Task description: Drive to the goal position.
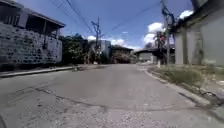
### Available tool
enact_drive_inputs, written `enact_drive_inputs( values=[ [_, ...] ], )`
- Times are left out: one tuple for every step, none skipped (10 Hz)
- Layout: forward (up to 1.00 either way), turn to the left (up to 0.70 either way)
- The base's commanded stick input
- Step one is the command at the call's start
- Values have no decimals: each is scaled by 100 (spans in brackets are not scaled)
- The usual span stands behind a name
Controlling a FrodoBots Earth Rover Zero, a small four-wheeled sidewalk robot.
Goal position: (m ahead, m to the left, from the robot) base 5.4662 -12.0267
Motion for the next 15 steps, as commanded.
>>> enact_drive_inputs(
  values=[
    [100, -10],
    [100, -18],
    [100, -15],
    [100, -2],
    [100, -14],
    [100, -27],
    [100, -16],
    [100, 0],
    [100, 0],
    [100, 0],
    [100, 0],
    [100, 0],
    [100, 0],
    [100, 0],
    [100, -4]
  ],
)
